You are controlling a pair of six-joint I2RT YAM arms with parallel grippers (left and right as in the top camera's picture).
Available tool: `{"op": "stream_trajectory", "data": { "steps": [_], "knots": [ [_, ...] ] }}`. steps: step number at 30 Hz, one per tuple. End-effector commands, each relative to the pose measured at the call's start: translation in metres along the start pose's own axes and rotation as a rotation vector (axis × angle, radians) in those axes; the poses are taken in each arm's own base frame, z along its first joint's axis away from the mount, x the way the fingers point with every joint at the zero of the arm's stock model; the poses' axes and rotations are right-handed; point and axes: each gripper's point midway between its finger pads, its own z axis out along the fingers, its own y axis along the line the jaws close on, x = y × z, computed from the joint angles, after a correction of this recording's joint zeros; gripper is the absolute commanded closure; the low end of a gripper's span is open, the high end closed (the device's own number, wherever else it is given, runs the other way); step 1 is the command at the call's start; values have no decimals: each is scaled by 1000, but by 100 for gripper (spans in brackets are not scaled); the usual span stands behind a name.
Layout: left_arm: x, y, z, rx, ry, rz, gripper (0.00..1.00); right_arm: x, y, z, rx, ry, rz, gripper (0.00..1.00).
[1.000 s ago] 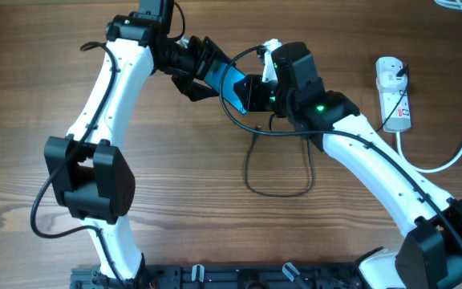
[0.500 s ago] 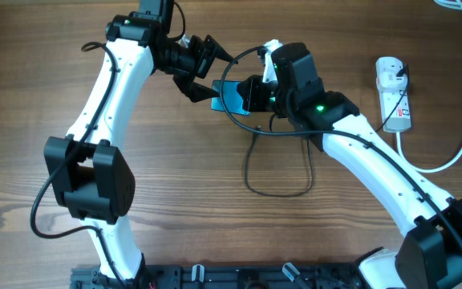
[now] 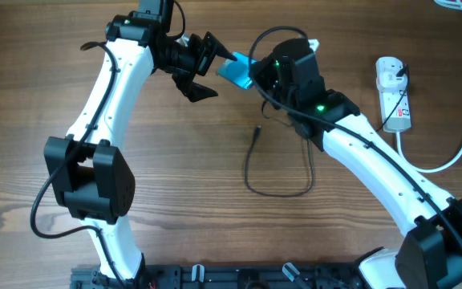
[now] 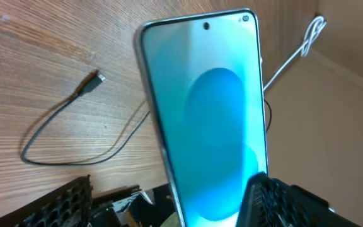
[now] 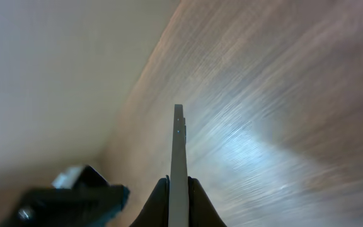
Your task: Plug charger to phone and switch on socket
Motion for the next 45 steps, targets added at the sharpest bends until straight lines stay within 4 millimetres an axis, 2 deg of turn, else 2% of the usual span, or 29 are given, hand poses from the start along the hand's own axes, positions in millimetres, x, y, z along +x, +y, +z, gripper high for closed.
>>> {"op": "stream_trajectory", "data": {
  "steps": [1, 6, 13, 16, 26, 33, 38, 45],
  "knots": [
    [3, -9, -15, 23, -40, -15, 10, -9, 16, -9, -47, -24, 328, 96],
    [2, -11, -15, 32, -42, -148, 17, -3, 13, -8, -30, 10, 525, 96],
    [-2, -18, -16, 60, -55, -150, 20, 4, 2, -8, 24, 27, 643, 96],
    [-4, -21, -16, 70, -59, -162, 25, 3, 3, -8, 19, 27, 645, 96],
    [-4, -22, -16, 75, -60, -180, 22, 5, 20, -9, -44, 66, 665, 96],
    [-3, -23, -16, 77, -56, -183, 30, 9, 22, -9, -44, 93, 664, 96],
    [-3, -23, -16, 77, -55, -198, 39, 13, 22, -10, -41, 118, 662, 96],
    [2, -25, -16, 90, -24, -197, 42, 18, 23, -10, -39, 145, 661, 96]
  ]
}}
